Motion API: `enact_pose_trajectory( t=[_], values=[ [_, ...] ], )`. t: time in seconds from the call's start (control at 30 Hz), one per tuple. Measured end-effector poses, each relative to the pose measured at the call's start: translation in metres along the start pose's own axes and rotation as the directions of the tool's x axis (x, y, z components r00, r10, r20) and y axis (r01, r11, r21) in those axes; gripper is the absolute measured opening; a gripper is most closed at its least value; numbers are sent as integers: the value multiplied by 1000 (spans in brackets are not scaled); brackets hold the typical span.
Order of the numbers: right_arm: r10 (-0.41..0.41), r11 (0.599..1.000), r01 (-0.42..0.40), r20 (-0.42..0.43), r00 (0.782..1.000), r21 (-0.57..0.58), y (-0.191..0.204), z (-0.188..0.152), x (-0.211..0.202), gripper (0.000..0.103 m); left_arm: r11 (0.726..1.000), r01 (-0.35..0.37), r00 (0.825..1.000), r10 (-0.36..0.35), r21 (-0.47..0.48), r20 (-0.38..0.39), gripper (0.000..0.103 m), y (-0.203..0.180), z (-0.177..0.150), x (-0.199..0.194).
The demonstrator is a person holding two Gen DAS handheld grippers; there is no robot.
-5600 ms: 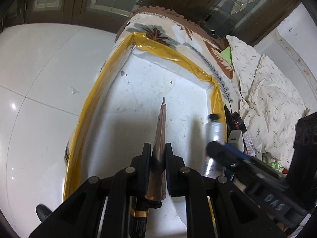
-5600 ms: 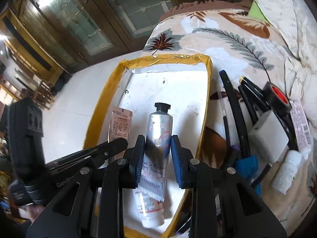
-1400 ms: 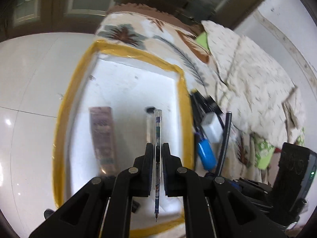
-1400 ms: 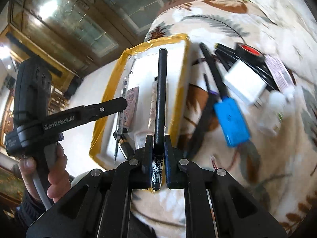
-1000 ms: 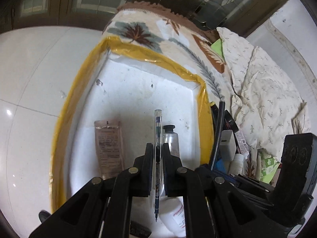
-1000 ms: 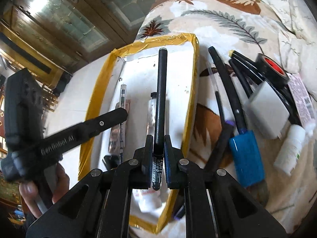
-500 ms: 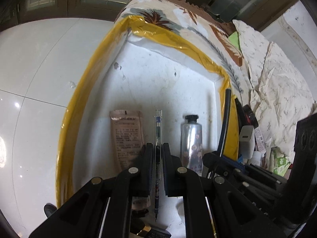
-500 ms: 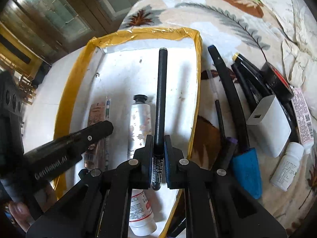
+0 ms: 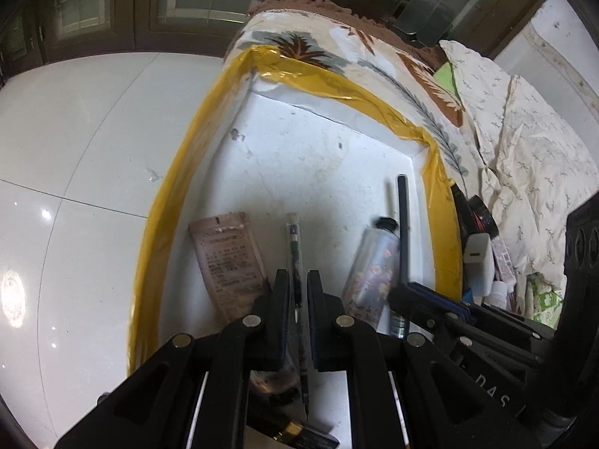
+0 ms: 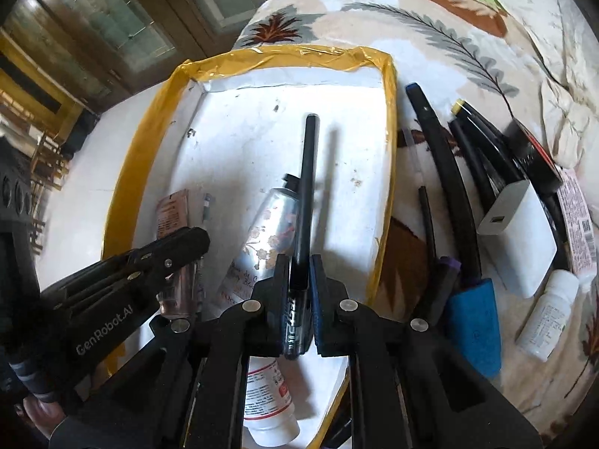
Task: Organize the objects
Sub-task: 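Open both tools to drop the marker and pen into the tray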
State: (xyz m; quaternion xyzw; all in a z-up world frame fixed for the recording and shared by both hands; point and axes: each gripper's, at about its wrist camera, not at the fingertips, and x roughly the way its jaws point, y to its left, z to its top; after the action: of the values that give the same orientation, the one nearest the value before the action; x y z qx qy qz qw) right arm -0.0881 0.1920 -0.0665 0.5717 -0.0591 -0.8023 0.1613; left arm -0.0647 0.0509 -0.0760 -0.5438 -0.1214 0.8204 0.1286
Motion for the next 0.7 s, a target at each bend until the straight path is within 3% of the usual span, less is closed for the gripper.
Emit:
enact_pose_trajectory(
  t=[0.1,0.17,0.27,0.33,0.4,0.53,0.63,0.7],
  values=[
    [6,1000,-6,10,1000,6,0,0,-4,11,999,36,999,-36,4,28,8,-4,-1,-10],
    [12,1000,-12,32,999,5,0,-3,-13,20,997,74,996,-75,18,45,9,-7,-2,-18],
    [93,995,-94,69,993,20,-6,-14,-35,33,995,87,995,-88,42,46,9,-14,-6,-23],
    [99,995,-101,119,988,16,-14,-27,-56,41,995,85,996,-87,57,28,10,-23,-11,-22],
    [116,992,-120,136,984,24,-28,-40,-71,42,991,87,996,-90,97,20,10,-35,-19,-22],
    [71,985,-95,162,984,143,-84,-68,-94,42,982,84,996,-82,172,-15,10,-65,-41,-20],
    [34,974,-74,187,982,213,-119,-80,-102,42,977,138,989,-129,162,-65,10,-83,-51,-20],
    [15,965,-61,179,984,256,-139,-85,-100,42,974,139,990,-129,176,-64,10,-95,-56,-20]
  ],
)
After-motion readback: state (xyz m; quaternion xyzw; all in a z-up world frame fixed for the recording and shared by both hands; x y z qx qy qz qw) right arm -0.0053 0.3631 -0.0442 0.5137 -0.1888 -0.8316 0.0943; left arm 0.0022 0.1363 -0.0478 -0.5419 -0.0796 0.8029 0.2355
